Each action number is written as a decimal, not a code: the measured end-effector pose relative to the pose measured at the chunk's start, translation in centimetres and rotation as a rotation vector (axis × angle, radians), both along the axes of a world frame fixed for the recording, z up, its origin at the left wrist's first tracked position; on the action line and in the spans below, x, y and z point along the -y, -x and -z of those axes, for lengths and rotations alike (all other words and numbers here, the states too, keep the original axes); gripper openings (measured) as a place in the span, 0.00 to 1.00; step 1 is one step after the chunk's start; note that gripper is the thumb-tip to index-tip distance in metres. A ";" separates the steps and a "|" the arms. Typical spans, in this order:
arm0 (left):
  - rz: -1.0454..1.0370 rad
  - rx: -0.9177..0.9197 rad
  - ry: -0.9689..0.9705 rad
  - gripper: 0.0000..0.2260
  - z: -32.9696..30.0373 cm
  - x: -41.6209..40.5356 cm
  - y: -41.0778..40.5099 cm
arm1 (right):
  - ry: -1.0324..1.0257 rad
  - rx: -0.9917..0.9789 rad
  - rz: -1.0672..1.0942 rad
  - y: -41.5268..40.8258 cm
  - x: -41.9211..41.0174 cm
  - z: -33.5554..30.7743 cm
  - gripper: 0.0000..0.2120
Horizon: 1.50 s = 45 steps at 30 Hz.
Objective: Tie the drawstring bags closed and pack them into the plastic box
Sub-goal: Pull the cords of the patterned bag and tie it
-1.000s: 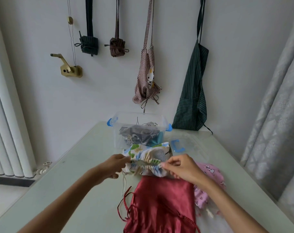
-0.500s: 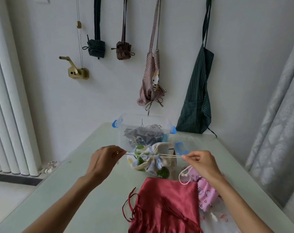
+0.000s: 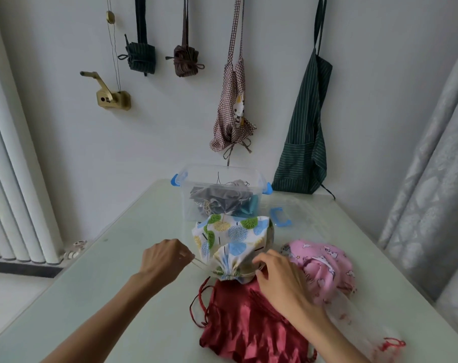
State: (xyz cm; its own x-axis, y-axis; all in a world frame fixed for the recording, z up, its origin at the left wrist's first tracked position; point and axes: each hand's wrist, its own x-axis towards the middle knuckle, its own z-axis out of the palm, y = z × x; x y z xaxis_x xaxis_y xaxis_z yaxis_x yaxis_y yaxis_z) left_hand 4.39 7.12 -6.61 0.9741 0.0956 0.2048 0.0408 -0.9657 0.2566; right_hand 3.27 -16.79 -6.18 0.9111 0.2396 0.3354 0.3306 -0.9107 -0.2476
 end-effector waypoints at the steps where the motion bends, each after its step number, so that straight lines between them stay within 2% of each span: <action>1: 0.001 -0.029 -0.020 0.15 0.1 0.1 0.3 | 0.005 0.009 -0.004 0.2 -0.1 0.2 0.11; 3: -0.023 -0.016 -0.074 0.17 0.1 0.4 1.1 | 0.014 -0.009 -0.004 0.4 0.0 0.7 0.11; 5: -0.030 0.014 -0.044 0.13 0.2 1.0 1.9 | 0.037 -0.050 -0.017 0.4 0.2 1.1 0.13; 6: -0.011 -0.028 0.007 0.11 0.2 1.5 2.2 | 0.051 -0.060 -0.023 0.4 0.3 1.2 0.13; 9: 0.083 -0.311 0.197 0.09 1.1 3.6 2.6 | 0.101 -0.062 -0.021 0.2 0.0 1.7 0.14; 12: 0.013 -0.381 0.355 0.12 2.3 4.9 1.9 | 0.127 -0.044 -0.023 0.0 -0.5 2.0 0.13; 15: -0.130 -0.274 0.656 0.16 2.4 6.1 2.1 | 0.093 -0.017 -0.045 0.0 -0.7 2.1 0.11; 19: -0.239 0.064 1.019 0.12 1.3 7.1 3.3 | 0.022 0.058 -0.088 0.4 -0.6 0.9 0.07; 22: -0.310 0.108 1.209 0.22 0.0 7.2 3.2 | 0.006 0.091 -0.135 0.6 -0.8 -0.7 0.05; 24: -0.300 0.062 1.188 0.24 -0.7 6.6 2.5 | 0.014 0.120 -0.146 0.6 -1.0 -1.9 0.07; 27: -0.202 -0.036 1.005 0.13 -1.7 5.5 1.4 | 0.031 0.139 -0.168 0.1 -1.3 -3.3 0.07; 29: -0.163 -0.086 0.868 0.09 -2.6 5.0 0.7 | 0.035 0.134 -0.226 -0.3 -1.4 -3.8 0.07; 33: -0.211 0.015 0.500 0.07 -5.3 4.7 0.4 | 0.112 0.220 -0.361 -1.4 -1.3 -3.9 0.05; 35: -0.233 0.095 0.517 0.06 -5.9 4.2 0.6 | 0.208 0.336 -0.360 -1.7 -1.5 -3.8 0.03; 38: -0.288 0.213 0.680 0.04 -5.6 3.8 1.0 | 0.181 0.370 -0.307 -1.6 -2.1 -4.2 0.04; 40: -0.289 0.298 0.835 0.05 -5.0 3.8 1.0 | 0.079 0.261 -0.325 -1.6 -2.4 -4.4 0.04; 41: -0.258 0.319 0.988 0.07 -4.8 3.9 0.8 | 0.004 0.177 -0.329 -1.7 -2.4 -4.5 0.04; 43: -0.186 0.287 1.305 0.09 -4.7 4.1 0.4 | -0.099 0.070 -0.320 -2.0 -2.4 -4.7 0.05; 45: -0.155 0.215 1.443 0.08 -5.0 4.2 0.1 | -0.076 0.060 -0.291 -2.4 -2.2 -4.9 0.07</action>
